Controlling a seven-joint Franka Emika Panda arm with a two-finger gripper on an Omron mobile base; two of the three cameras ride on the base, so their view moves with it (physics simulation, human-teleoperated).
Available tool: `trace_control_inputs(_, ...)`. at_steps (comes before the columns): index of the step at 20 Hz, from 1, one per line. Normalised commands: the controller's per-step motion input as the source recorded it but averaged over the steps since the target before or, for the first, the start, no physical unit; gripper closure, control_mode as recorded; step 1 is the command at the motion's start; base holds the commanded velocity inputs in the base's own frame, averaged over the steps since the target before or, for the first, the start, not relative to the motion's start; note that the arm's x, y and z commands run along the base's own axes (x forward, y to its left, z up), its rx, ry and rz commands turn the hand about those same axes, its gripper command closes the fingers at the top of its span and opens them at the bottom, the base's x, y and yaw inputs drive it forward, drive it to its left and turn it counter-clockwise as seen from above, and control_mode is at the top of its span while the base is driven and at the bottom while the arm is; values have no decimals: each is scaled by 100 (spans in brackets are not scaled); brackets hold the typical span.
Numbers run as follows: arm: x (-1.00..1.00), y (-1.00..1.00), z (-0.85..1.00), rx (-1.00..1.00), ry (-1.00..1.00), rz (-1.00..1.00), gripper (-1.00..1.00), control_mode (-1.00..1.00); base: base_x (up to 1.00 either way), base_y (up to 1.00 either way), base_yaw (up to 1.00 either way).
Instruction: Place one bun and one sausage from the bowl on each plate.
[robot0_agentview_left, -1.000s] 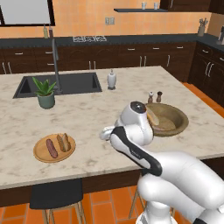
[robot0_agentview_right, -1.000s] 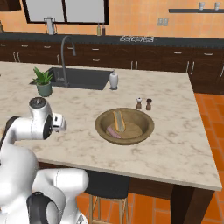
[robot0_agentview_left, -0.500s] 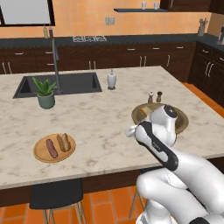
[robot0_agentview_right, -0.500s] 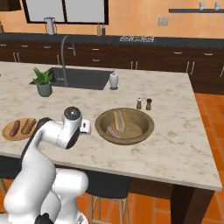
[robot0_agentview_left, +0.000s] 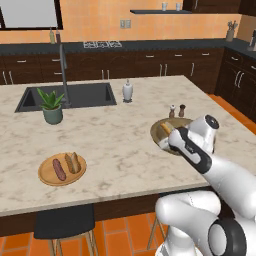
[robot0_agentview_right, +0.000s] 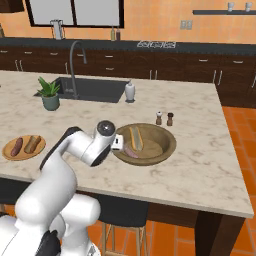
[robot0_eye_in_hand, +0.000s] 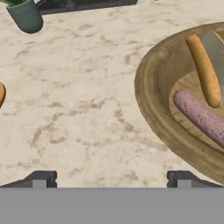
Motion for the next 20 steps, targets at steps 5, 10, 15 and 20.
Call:
trace_control_inputs(5, 0, 6, 12, -15, 0, -4, -100, -100, 0, 0, 0)
trace_control_inputs(10, -4, 3, 25, -10, 0, 2, -100, -100, 0, 0, 0)
trace_control_inputs(15, 28, -42, 50, -9, 13, 0, -100, -100, 0, 0, 0)
trace_control_inputs(20, 34, -59, 19, -3, 16, 0, -100, -100, 0, 0, 0)
